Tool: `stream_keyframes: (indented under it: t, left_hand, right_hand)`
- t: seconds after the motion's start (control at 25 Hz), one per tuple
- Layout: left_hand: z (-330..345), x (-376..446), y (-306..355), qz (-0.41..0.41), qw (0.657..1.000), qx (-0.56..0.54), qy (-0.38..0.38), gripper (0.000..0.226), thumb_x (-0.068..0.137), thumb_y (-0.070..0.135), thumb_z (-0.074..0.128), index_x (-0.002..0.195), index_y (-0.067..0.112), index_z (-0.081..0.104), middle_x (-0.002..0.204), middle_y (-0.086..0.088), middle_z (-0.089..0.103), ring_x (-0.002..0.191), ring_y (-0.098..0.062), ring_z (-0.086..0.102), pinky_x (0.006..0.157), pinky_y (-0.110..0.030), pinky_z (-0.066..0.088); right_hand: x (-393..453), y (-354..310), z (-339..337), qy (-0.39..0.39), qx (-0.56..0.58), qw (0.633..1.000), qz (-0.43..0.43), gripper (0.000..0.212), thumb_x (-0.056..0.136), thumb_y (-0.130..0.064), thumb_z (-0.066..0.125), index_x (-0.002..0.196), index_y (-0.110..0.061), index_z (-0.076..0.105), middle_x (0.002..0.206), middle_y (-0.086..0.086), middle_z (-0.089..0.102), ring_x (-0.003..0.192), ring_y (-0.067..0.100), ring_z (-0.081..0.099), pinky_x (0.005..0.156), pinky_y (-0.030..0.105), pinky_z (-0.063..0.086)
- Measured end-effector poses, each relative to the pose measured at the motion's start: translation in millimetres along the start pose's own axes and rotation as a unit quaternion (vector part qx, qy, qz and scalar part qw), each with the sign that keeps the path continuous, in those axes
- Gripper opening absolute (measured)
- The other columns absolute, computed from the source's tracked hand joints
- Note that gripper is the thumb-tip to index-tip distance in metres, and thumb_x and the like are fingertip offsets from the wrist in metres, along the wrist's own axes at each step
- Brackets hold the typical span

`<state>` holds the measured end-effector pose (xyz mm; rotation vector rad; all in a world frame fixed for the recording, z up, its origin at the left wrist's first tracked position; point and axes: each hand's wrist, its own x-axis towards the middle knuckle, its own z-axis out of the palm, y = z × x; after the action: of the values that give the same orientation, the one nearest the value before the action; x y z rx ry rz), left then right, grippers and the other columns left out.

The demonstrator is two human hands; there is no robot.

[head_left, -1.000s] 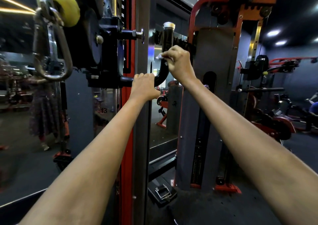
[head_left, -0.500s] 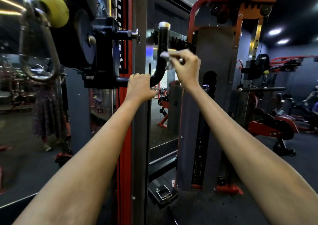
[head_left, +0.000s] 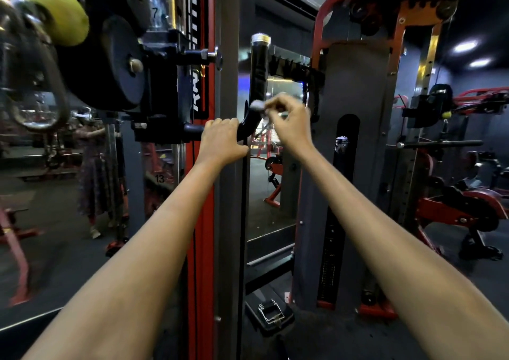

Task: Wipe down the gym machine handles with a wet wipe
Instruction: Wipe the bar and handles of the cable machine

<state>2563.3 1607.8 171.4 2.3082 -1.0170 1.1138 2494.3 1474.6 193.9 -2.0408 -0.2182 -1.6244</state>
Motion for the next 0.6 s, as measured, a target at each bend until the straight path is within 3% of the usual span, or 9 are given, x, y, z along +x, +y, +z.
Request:
stream_keyframes:
  t: [0.08,0.24,0.32,0.4,0.44,0.6]
  left_hand:
    - [1.1,0.2,0.4,-0.004,1.000,0.003,0.005,0.025,0.079,0.029,0.063,0.093,0.014,0.047,0.102,-0.009,0.060,0.102,-0.028,0.051,0.090,-0.034,0.031]
    - [2.1,1.6,2.1,-0.012,1.000,0.011,0.008,0.028,0.079,0.029,0.063,0.096,0.011,0.052,0.102,-0.009,0.060,0.102,-0.028,0.051,0.090,-0.034,0.032]
    - [2.8,2.5,3.2,-0.019,1.000,0.011,0.009,0.032,0.079,0.029,0.063,0.102,0.009,0.055,0.103,-0.009,0.060,0.103,-0.028,0.051,0.091,-0.034,0.032]
    - [3.3,3.1,4.1,-0.026,1.000,0.013,0.006,0.034,0.080,0.030,0.064,0.105,0.009,0.055,0.104,-0.009,0.061,0.104,-0.028,0.051,0.091,-0.034,0.033]
    - [3.9,3.6,4.6,-0.030,0.999,0.016,0.006,0.035,0.080,0.030,0.064,0.105,0.009,0.055,0.105,-0.009,0.061,0.104,-0.029,0.052,0.091,-0.035,0.033]
    - [4.6,4.4,5.2,-0.044,0.999,0.023,0.000,0.040,0.079,0.030,0.064,0.110,0.006,0.054,0.109,-0.013,0.060,0.107,-0.031,0.051,0.092,-0.036,0.031]
  right_hand:
    - [22.6,-5.4,-4.9,0.041,-0.002,0.999,-0.009,0.007,0.078,-0.002,0.063,0.083,-0.005,0.067,0.084,0.007,0.064,0.076,0.012,0.057,0.067,0.026,0.049]
    - [24.2,-5.5,7.8,0.038,-0.030,0.998,-0.040,0.015,0.070,-0.012,0.072,0.084,-0.007,0.068,0.083,0.004,0.062,0.074,0.005,0.051,0.066,0.006,0.037]
    - [23.2,2.1,10.9,0.052,-0.007,0.998,-0.045,0.017,0.069,-0.008,0.072,0.086,-0.007,0.070,0.085,0.006,0.065,0.077,0.008,0.056,0.071,0.010,0.044]
    - [27.2,10.2,9.3,0.064,0.042,0.997,-0.018,0.016,0.071,-0.003,0.068,0.087,-0.007,0.072,0.085,0.005,0.068,0.077,0.013,0.062,0.072,0.027,0.053]
    - [24.9,14.7,10.2,0.059,0.057,0.997,-0.010,0.016,0.072,-0.002,0.066,0.087,-0.007,0.072,0.084,0.004,0.068,0.076,0.014,0.063,0.070,0.029,0.054]
    - [-21.6,26.0,16.3,-0.020,0.016,0.999,-0.033,0.009,0.075,-0.003,0.070,0.084,-0.003,0.073,0.074,0.011,0.067,0.067,0.013,0.057,0.058,0.013,0.038]
